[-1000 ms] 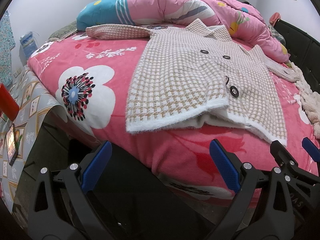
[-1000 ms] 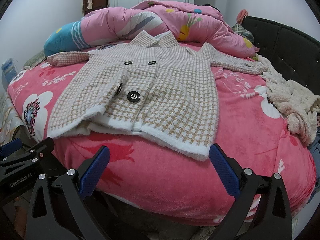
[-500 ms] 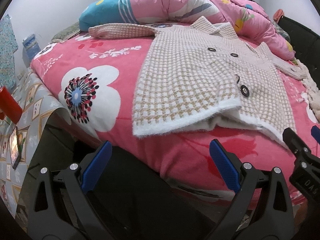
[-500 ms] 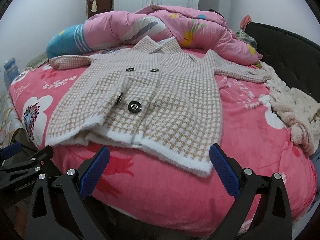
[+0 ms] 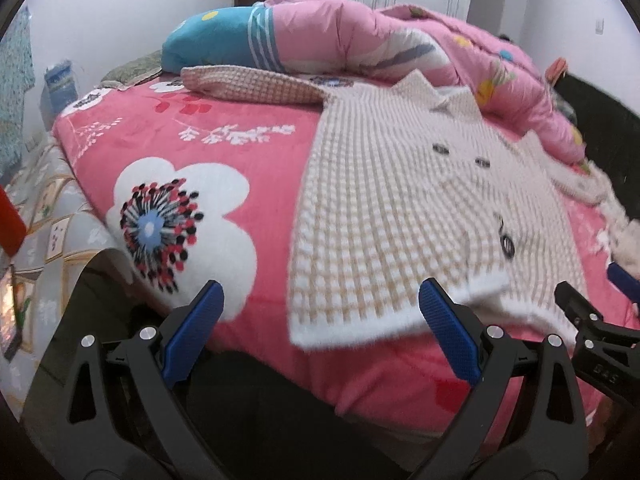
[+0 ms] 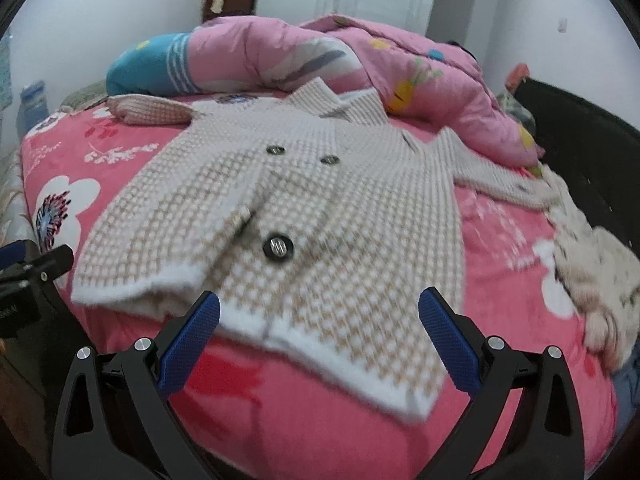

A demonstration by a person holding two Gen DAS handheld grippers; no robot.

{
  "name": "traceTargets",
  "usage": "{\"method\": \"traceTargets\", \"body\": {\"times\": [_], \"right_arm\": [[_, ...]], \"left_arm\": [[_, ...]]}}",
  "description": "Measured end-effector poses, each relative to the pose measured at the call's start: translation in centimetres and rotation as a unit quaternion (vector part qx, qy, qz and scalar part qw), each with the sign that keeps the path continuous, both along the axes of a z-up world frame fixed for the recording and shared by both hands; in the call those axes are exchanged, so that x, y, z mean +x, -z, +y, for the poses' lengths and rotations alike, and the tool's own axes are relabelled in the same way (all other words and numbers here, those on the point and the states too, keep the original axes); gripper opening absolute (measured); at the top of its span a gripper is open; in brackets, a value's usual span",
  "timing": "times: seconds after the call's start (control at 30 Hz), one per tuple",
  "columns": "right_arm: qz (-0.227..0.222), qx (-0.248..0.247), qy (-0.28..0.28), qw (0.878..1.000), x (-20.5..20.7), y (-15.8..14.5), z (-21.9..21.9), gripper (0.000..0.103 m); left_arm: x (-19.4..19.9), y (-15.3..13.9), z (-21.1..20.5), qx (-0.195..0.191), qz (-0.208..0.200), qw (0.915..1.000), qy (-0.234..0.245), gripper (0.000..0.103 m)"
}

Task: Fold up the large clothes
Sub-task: 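Grasp the coat's sleeve with the left gripper and lift it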

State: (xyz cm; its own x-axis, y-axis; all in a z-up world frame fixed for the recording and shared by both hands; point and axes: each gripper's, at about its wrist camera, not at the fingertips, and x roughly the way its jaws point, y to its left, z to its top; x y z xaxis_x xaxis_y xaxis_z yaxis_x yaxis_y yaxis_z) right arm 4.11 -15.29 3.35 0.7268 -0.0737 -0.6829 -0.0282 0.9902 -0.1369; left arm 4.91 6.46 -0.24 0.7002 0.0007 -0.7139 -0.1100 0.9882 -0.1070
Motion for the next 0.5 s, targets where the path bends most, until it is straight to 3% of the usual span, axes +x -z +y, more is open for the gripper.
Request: {"method": "traceTargets", "body": {"times": [0.3,0.4,0.5], "right_arm": [[-0.043,0.03,-0.066,0.996,5.4,-2.6,1.7,0.097],[-0.028,0.067,-0.108,0.991,8.2,-3.8,2.2,0.097],[-0.005,0.095,-0.142,0.985,11.7,-5.2,2.8,0.097]], "left_arm": [[5.1,-1.4,4.1,-0.018,-0.022,0.9995,-0.014,0.095],[7.3,-2.1,5.8,-0.024,-0.03,0.9991,-0.016,0.095],[10.2,-3.0,7.9,0.0,-0.047,0.9982,-0.037,0.095]]}}
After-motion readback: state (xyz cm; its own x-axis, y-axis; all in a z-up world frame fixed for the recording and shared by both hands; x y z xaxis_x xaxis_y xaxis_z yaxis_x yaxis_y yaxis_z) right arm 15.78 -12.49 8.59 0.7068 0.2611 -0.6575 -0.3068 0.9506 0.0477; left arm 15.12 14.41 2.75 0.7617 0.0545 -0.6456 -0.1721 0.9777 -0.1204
